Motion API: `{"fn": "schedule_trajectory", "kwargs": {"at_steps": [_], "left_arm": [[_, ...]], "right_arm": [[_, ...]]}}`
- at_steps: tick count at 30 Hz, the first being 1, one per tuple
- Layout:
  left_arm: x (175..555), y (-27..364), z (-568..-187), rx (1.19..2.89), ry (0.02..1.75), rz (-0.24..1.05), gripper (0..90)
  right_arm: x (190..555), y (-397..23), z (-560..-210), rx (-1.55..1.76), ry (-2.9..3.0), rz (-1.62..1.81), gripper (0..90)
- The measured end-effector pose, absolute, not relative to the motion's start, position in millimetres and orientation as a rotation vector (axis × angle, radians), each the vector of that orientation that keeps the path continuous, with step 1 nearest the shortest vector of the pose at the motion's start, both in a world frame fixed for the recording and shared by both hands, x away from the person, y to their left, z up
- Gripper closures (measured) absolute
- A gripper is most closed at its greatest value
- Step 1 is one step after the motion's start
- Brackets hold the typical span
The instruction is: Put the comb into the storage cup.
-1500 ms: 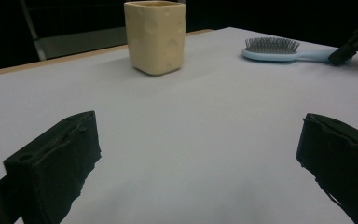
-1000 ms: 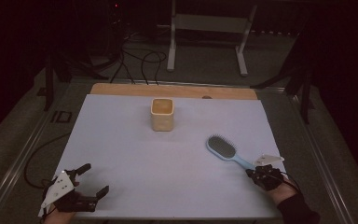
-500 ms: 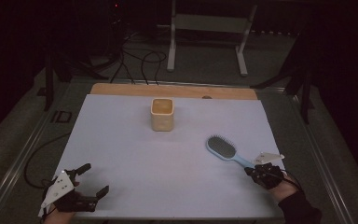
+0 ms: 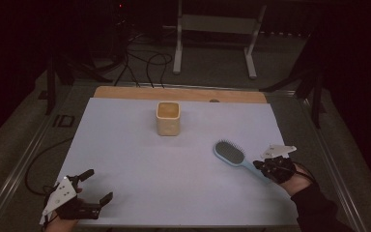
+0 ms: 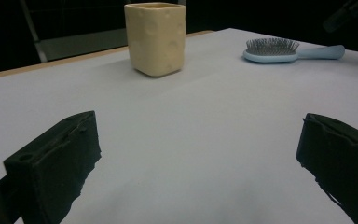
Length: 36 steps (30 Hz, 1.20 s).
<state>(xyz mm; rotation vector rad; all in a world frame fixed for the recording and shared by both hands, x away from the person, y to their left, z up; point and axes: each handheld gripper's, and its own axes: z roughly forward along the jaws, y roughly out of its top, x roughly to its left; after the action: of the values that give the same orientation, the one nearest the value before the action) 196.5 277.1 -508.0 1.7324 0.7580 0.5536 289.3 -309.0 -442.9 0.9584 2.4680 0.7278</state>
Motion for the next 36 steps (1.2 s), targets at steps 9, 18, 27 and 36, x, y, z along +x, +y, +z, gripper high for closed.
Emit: {"fn": "schedule_trajectory", "kwargs": {"at_steps": [9,18,27,36], "left_arm": [[196.5,277.0,-508.0,1.735,0.757,0.553,0.0],[196.4,277.2,-507.9,1.732,0.756,0.552,0.0],[196.5,277.4,-508.0,1.732,0.756,0.551,0.0],[196.7,277.2,-508.1,1.731,0.756,0.549,0.0]], "right_arm": [[301.2,-305.2,-433.4,0.874,2.525,0.694,88.8],[314.0,-296.5,-440.4,0.793,2.619,0.734,82.0],[322.2,-288.5,-455.0,0.735,2.689,0.654,69.1],[326.7,-291.7,-463.2,0.813,2.704,0.589,40.8]]}}
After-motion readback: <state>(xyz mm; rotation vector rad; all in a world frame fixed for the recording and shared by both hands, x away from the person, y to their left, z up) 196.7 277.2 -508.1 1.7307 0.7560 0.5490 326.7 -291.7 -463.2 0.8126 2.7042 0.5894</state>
